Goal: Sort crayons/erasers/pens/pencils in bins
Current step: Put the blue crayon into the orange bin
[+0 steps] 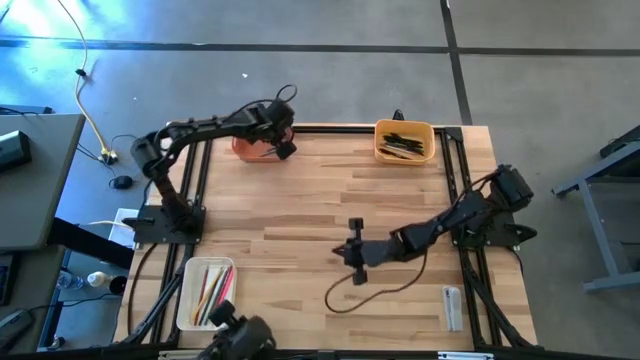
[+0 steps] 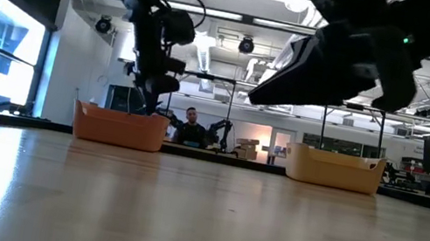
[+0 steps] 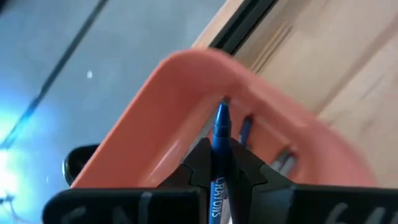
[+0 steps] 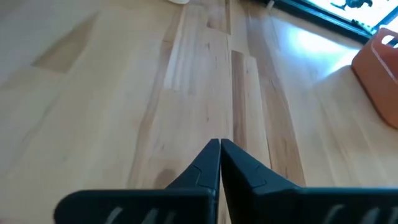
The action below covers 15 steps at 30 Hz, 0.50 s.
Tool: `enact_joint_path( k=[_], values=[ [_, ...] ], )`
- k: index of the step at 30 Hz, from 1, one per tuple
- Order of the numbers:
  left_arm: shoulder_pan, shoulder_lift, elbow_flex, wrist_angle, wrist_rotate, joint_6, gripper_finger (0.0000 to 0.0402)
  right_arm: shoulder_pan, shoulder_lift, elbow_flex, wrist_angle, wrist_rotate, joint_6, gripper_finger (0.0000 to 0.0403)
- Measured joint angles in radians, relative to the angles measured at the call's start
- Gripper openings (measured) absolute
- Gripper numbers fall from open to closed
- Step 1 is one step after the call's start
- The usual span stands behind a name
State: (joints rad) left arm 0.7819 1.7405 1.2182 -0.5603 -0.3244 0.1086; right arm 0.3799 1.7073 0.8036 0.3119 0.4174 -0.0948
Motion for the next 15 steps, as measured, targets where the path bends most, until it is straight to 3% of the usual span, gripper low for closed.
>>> enact_joint_path(
  k=[10,15],
  values=[
    [0.049,0.116,0.035,-0.031,0.053,-0.015,0.0008,0.069,0.000,0.000,0.007,0.059,-0.018,0.0001],
    [0.041,0.120,0.035,-0.024,0.050,-0.012,0.0039,0.071,0.000,0.000,0.007,0.060,-0.018,0.0000]
  ],
)
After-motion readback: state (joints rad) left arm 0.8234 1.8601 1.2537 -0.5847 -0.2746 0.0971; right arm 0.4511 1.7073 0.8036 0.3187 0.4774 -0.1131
